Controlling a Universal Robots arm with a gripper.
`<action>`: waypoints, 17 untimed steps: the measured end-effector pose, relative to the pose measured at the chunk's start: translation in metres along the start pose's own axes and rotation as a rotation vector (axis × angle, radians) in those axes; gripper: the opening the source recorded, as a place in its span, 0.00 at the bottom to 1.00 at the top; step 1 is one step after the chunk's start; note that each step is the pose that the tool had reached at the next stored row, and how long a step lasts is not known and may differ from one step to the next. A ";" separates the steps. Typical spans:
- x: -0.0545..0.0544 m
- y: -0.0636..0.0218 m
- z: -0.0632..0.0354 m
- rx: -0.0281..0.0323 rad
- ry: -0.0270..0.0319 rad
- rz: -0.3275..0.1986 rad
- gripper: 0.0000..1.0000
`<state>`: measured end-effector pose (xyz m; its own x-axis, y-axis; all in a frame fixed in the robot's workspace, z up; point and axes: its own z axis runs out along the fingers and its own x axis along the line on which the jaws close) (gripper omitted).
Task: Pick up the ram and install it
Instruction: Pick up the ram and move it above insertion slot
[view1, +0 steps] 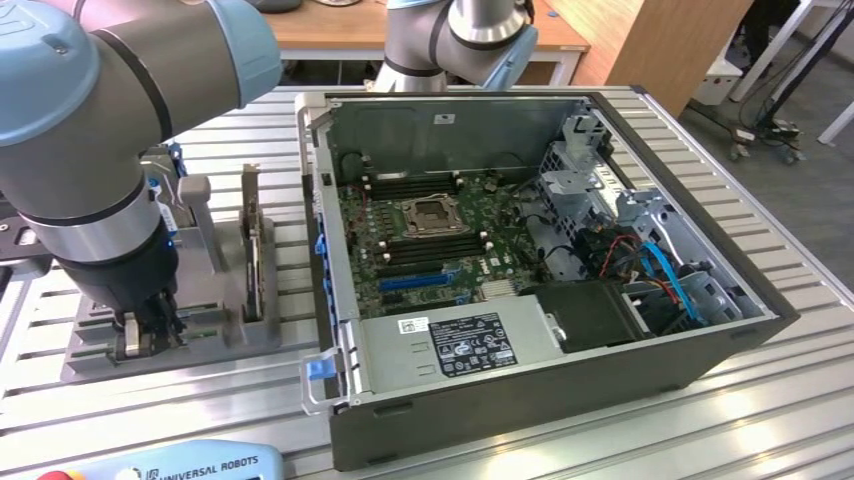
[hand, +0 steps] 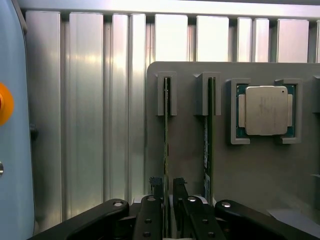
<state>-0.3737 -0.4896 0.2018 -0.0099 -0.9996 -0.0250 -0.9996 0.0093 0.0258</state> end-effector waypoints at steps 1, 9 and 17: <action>0.000 -0.0002 0.0000 0.0001 0.0000 0.000 0.23; 0.000 -0.0002 0.0000 0.0000 -0.0001 0.000 0.23; 0.000 -0.0002 0.0000 0.0000 0.0000 0.000 0.11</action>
<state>-0.3735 -0.4896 0.2018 -0.0098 -0.9996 -0.0250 -0.9996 0.0091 0.0257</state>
